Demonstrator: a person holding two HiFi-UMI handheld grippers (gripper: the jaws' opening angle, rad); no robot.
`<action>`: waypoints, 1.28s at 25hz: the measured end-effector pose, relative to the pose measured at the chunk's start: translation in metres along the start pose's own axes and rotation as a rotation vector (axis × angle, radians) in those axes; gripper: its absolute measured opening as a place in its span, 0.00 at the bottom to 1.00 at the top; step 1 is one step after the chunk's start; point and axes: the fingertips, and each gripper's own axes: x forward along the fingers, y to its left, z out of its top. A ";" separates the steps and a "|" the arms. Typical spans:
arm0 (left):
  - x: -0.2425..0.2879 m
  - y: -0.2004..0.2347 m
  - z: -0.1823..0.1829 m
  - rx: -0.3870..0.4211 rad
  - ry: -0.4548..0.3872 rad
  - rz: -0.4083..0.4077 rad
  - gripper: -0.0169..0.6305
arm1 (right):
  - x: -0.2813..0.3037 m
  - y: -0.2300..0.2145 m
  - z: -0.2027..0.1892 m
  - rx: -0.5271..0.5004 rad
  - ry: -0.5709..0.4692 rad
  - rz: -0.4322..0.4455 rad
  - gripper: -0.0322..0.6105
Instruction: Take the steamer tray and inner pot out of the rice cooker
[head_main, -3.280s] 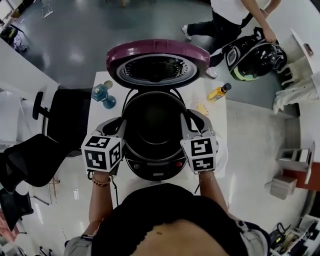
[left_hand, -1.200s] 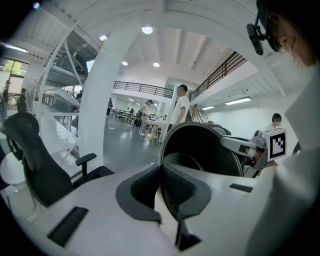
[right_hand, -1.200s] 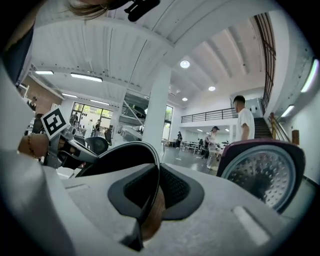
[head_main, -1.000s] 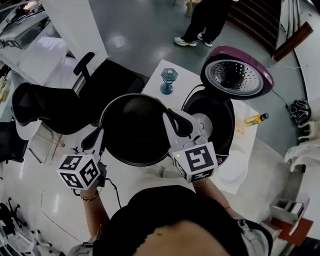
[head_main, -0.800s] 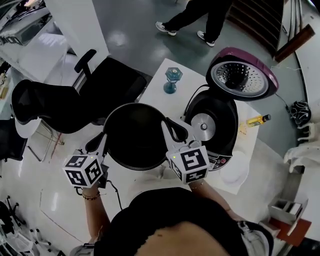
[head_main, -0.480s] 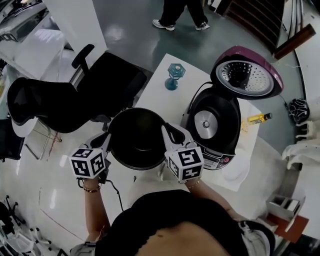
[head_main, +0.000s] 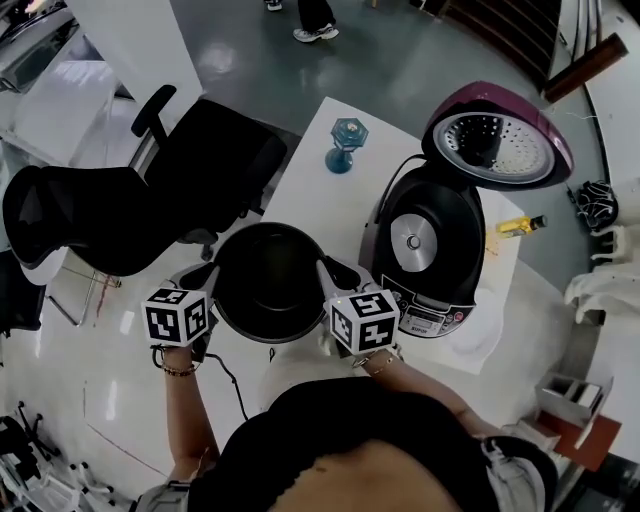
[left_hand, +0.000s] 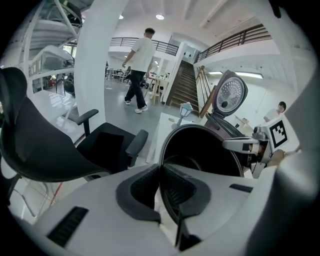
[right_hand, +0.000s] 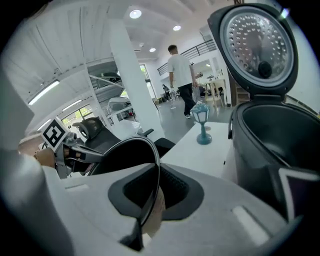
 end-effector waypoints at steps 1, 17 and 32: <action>0.002 0.000 0.001 0.007 0.007 -0.004 0.06 | 0.002 -0.002 -0.002 0.014 0.008 -0.004 0.10; 0.027 0.004 0.023 -0.169 -0.100 -0.048 0.07 | 0.019 -0.021 0.006 -0.097 0.009 -0.160 0.16; 0.083 -0.021 0.080 -0.152 -0.129 -0.081 0.08 | -0.058 0.040 0.104 -0.228 -0.373 0.124 0.18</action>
